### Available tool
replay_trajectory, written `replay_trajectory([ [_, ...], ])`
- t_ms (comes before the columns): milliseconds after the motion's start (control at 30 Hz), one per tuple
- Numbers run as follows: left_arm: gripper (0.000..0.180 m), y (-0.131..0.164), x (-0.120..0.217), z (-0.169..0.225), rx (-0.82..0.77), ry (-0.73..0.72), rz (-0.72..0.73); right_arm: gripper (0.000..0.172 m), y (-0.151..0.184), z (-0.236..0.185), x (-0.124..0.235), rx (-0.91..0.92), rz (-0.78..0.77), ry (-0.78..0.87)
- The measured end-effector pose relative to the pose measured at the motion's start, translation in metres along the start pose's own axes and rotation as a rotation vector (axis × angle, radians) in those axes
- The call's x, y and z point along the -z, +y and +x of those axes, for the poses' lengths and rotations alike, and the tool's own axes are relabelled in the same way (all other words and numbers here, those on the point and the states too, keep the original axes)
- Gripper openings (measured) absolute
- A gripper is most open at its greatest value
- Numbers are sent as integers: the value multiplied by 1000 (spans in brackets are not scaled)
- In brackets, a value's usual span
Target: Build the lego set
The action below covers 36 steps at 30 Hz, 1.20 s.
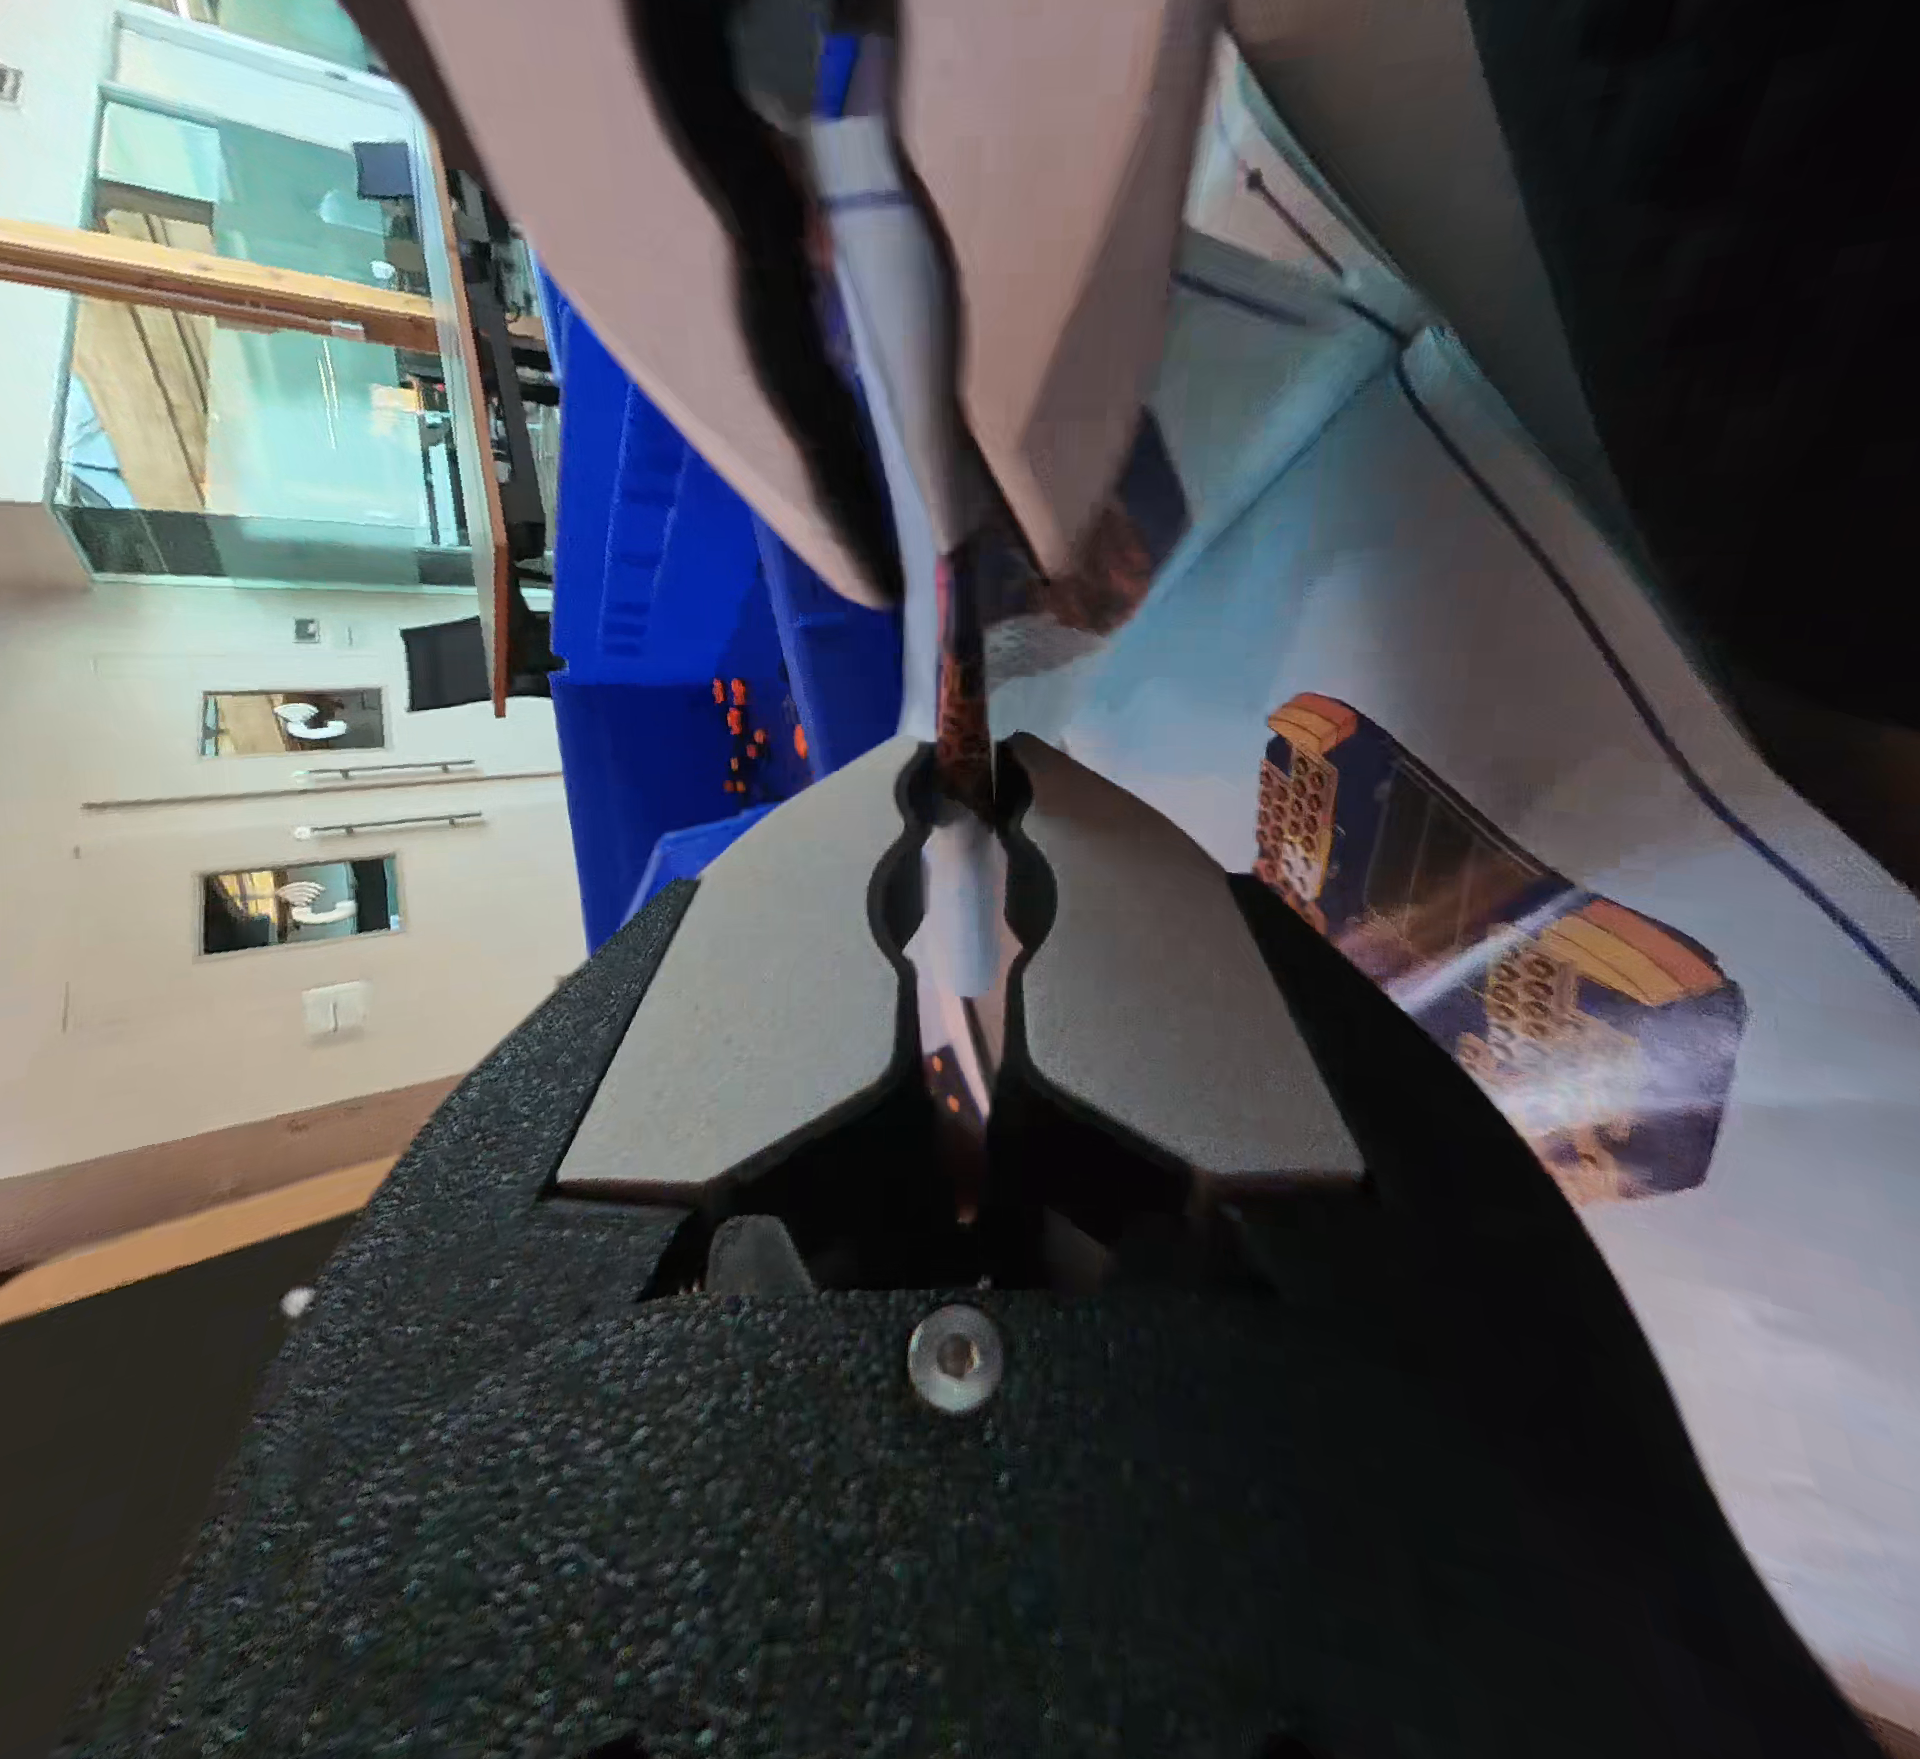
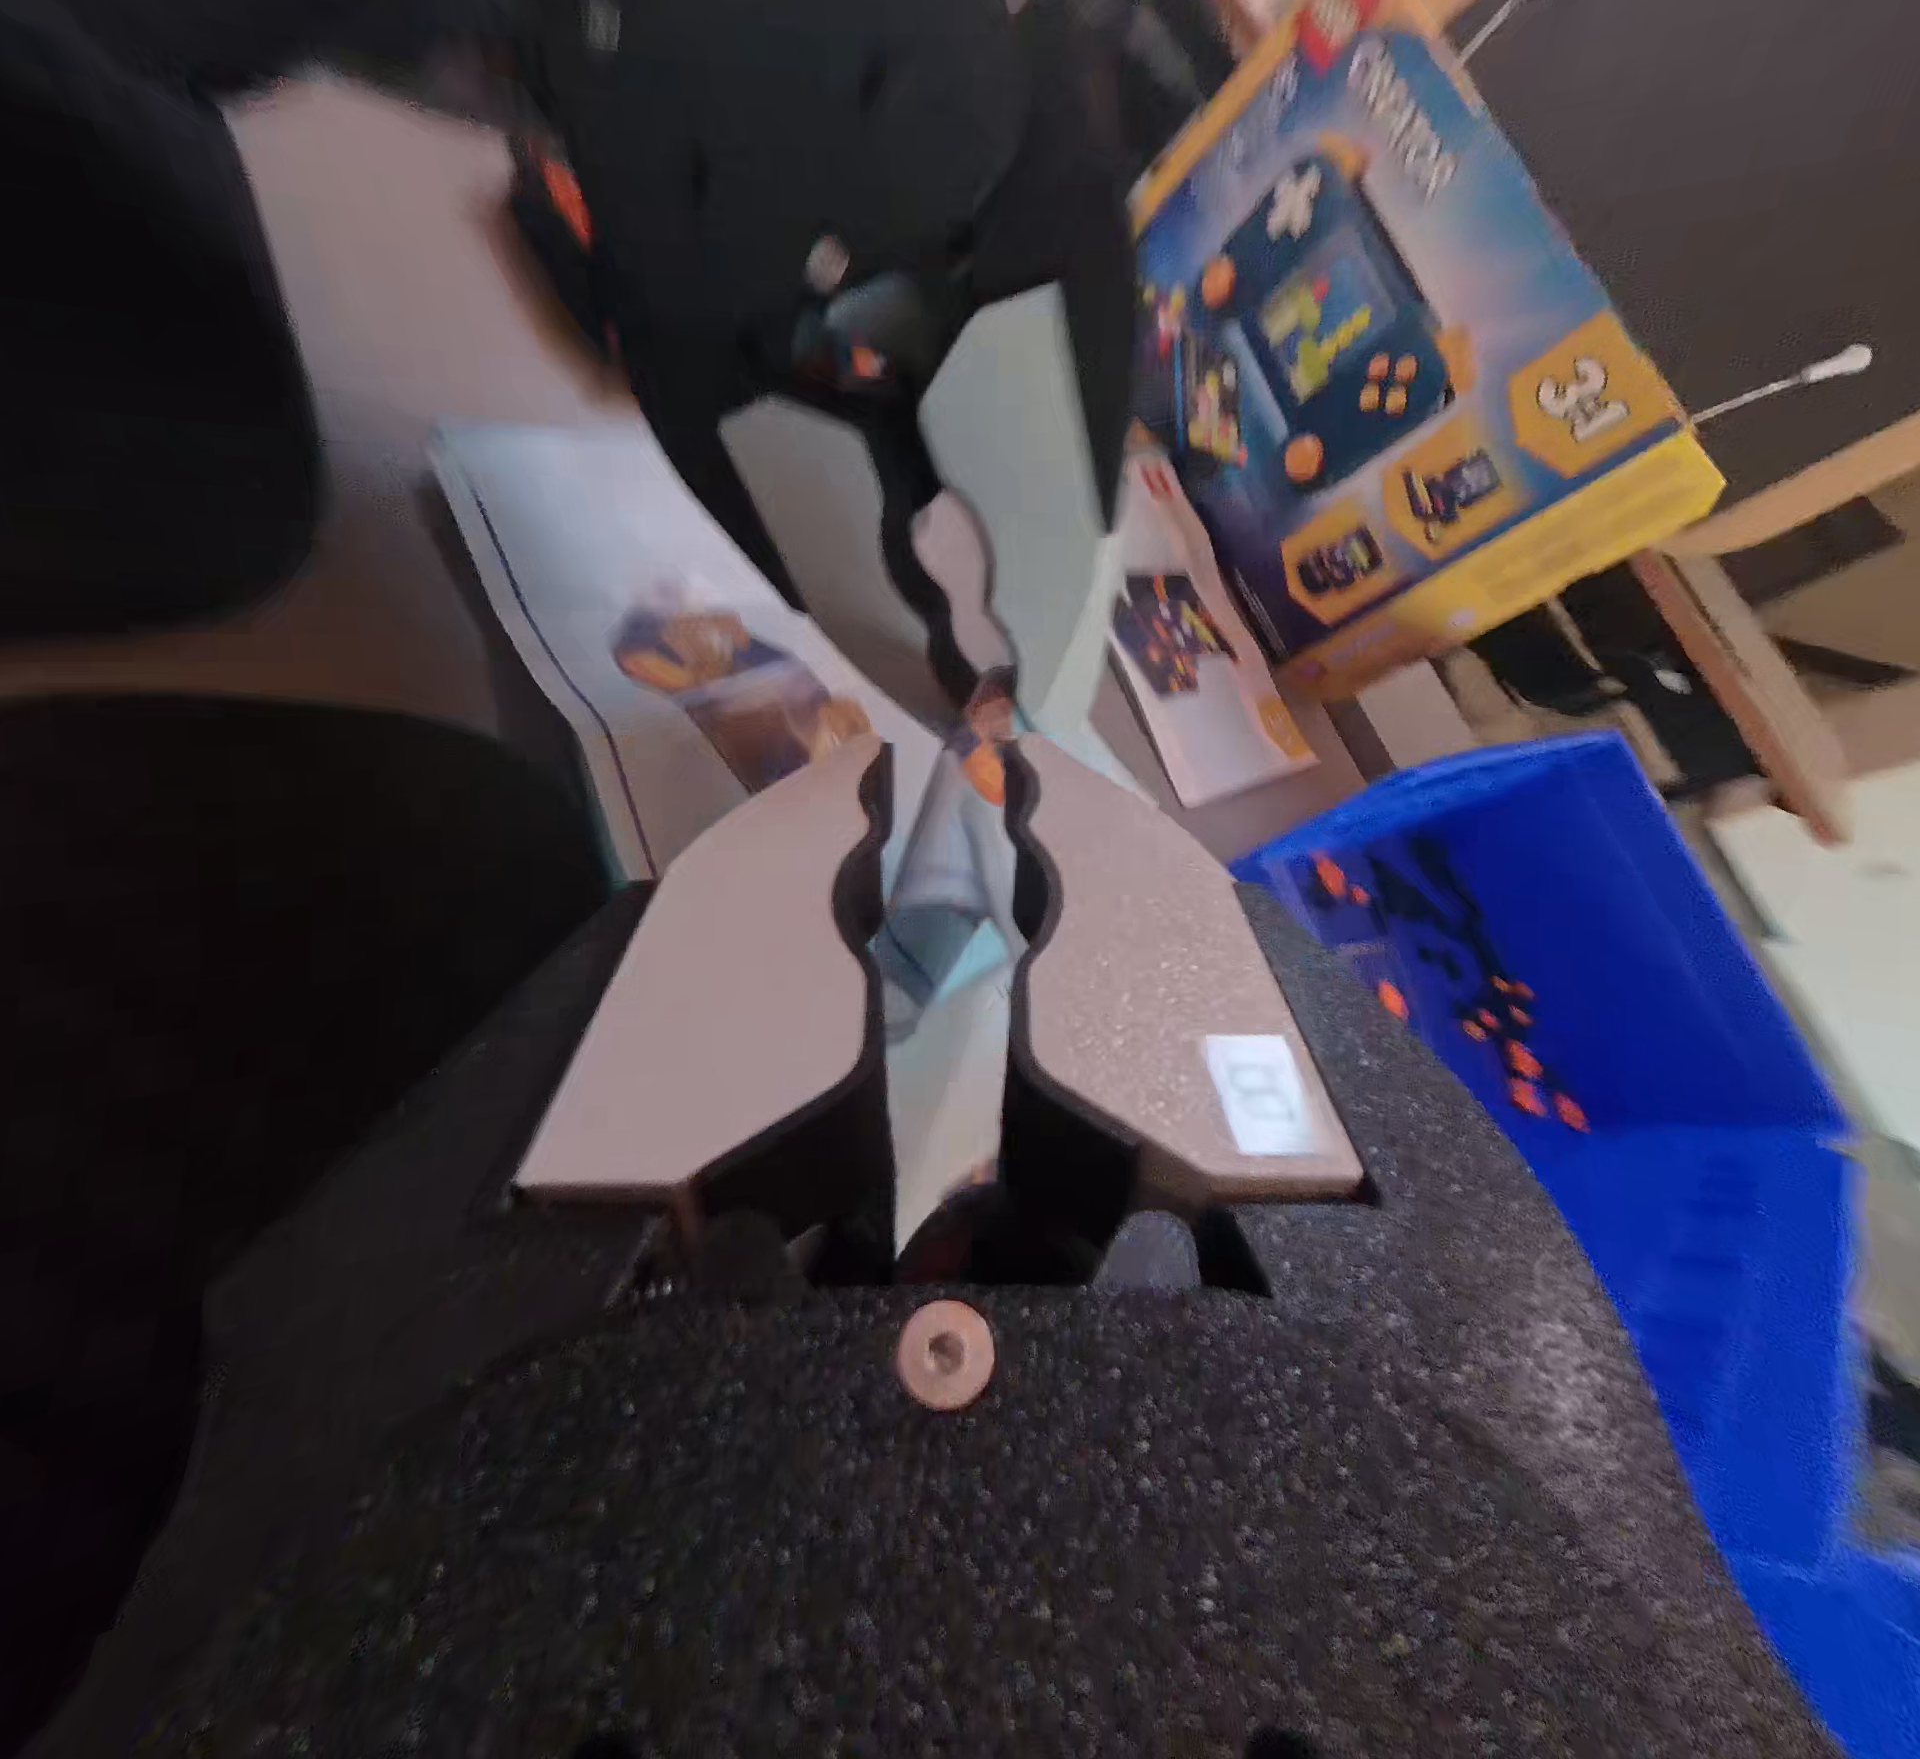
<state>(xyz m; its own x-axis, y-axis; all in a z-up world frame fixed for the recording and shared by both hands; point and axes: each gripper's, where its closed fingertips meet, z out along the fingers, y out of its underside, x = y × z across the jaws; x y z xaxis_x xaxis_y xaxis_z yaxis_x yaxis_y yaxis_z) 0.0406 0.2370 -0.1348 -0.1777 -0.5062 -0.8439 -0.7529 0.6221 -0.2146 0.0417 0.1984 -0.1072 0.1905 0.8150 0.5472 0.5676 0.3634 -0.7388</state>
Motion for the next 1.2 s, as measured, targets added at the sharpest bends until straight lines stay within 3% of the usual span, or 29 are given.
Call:
replay_trajectory([
  [133,11,15,18,12,111,-38,-25,40,-12,29,31,-418,286,-180],
  [167,12,19,23,16,129,-40,-37,37,-5,36,37,-524,320,-245],
  [233,16,26,30,23,149,-42,-71,10,25,39,29,-621,260,-328],
  [300,18,32,36,30,168,-41,-106,2,74,17,3,-497,-13,-385],
  [367,20,39,43,37,194,-35,-147,0,93,-16,-18,-388,-166,-519],
  [467,26,54,63,43,264,-34,-242,2,62,-43,-41,-435,-99,-653],
  [567,28,73,96,30,401,-145,-339,5,41,-56,-42,-353,-65,-742],
  [700,24,83,138,1,558,-333,-411,2,30,-7,-23,-401,86,-666],
  [800,22,44,116,-8,663,-299,-248,0,65,19,-23,-299,64,-569],
  [900,22,-19,57,-2,664,-151,-21,0,81,7,-34,-221,99,-596],
  [967,21,-48,17,10,631,-60,54,0,88,-4,-42,-188,71,-621],
  [1033,19,-47,-14,29,562,8,-21,0,100,-11,-47,-96,-9,-596],
  [1100,15,-21,-28,50,519,49,-183,0,102,-12,-48,-7,-4,-537],
  [1200,5,5,-23,70,663,42,-254,0,103,-11,-47,41,3,-485],
])
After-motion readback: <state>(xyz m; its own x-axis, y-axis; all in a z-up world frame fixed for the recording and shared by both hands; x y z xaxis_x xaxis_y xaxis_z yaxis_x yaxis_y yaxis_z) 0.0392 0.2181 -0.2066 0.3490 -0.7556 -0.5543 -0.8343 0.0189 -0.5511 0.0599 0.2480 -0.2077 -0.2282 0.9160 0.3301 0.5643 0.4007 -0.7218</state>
